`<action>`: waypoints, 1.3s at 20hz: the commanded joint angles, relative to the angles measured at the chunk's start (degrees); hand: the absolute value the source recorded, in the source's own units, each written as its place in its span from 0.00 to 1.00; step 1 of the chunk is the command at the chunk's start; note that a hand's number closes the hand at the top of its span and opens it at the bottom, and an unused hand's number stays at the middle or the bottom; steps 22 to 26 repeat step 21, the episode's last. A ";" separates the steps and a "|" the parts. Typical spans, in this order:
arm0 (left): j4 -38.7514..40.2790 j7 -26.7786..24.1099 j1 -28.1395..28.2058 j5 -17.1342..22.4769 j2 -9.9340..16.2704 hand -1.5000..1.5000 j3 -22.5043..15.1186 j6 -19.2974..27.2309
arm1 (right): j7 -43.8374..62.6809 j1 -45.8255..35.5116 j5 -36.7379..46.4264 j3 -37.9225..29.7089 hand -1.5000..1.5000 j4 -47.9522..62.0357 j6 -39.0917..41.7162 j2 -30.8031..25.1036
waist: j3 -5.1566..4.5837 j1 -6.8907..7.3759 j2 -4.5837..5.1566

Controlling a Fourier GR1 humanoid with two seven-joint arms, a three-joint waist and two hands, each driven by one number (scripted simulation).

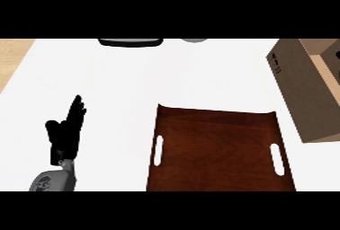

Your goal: Pick the squash from the tray and place it in the cardboard box

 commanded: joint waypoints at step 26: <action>-2.40 4.82 -1.85 -0.02 0.64 0.50 0.80 1.28 | -47.79 9.23 -42.35 -24.07 0.00 -6.30 -19.07 3.42 | 0.05 -1.06 -0.59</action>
